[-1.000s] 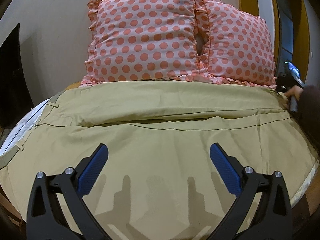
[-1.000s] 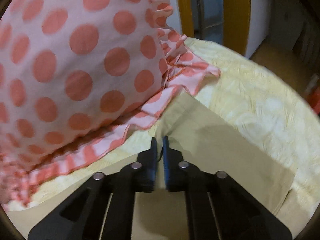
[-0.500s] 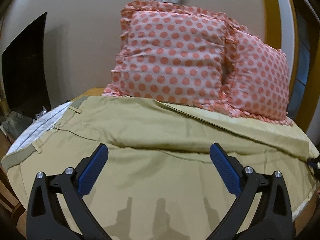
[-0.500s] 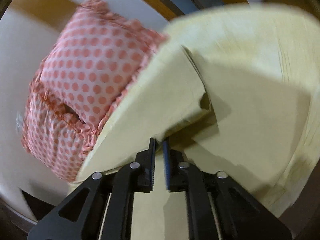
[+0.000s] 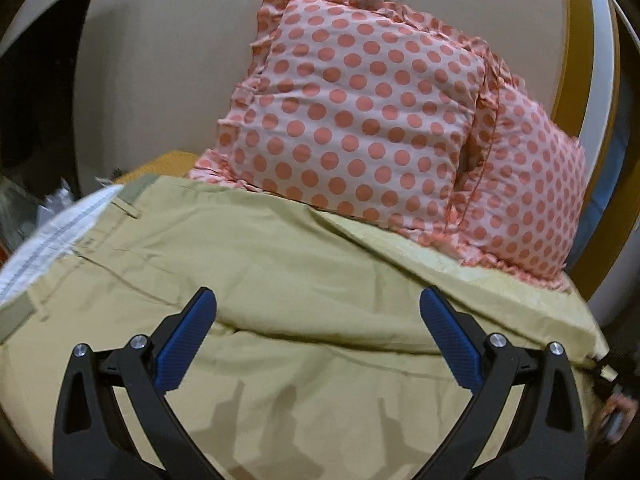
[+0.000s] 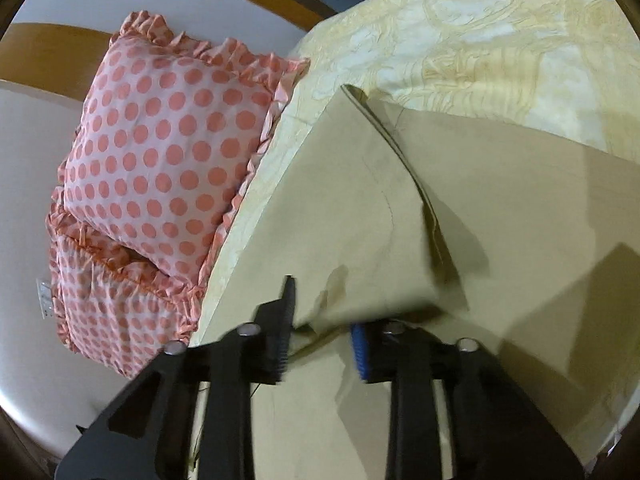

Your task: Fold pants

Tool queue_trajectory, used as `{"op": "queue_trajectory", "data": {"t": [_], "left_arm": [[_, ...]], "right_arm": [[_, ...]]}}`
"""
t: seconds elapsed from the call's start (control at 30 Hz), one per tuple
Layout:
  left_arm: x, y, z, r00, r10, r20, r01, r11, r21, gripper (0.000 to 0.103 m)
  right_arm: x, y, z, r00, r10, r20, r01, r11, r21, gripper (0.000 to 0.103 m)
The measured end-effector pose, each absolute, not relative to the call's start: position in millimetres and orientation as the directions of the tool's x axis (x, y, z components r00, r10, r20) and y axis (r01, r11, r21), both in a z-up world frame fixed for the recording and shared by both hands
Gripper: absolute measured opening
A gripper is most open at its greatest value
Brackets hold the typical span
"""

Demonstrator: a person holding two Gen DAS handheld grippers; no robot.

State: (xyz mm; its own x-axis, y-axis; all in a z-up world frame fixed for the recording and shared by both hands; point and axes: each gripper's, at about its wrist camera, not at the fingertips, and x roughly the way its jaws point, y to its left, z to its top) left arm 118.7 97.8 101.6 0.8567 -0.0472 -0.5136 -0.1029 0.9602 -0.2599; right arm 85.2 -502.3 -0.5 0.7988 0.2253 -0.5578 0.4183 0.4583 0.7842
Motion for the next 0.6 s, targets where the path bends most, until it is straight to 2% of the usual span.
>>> {"op": "queue_trajectory", "data": {"t": [0.07,0.2,0.37,0.5,0.57,0.6], "left_arm": [[130,103,101,0.848,-0.058,-0.526,-0.110,0.953,-0.281,0.101],[162,118,95,0.813,-0.084,-0.576,-0.141,0.931,-0.336,0.101],[207,135,81,0.757,-0.107,-0.644,-0.220,0.887,-0.406,0.100],[252,145,67,0.685,-0.061,-0.726,-0.317,0.872,-0.372,0.088],[276,150,55,0.629,-0.071,-0.774,-0.345,0.867,-0.360,0.076],[284,152,50,0.609,-0.077,-0.790,-0.356,0.863,-0.358,0.063]], "right_arm": [[68,-506,5,0.857,0.233,-0.459,0.321,0.457,0.830,0.002],[20,-506,20,0.926,0.190,-0.327,0.206,0.472,0.857,0.002],[4,-505,25,0.935,0.185,-0.302,0.177,0.495,0.851,0.002],[5,-504,30,0.940,0.182,-0.287,0.157,0.516,0.842,0.002],[5,-503,32,0.940,0.182,-0.288,0.151,0.536,0.831,0.002],[7,-502,33,0.940,0.182,-0.287,0.148,0.541,0.828,0.002]]}}
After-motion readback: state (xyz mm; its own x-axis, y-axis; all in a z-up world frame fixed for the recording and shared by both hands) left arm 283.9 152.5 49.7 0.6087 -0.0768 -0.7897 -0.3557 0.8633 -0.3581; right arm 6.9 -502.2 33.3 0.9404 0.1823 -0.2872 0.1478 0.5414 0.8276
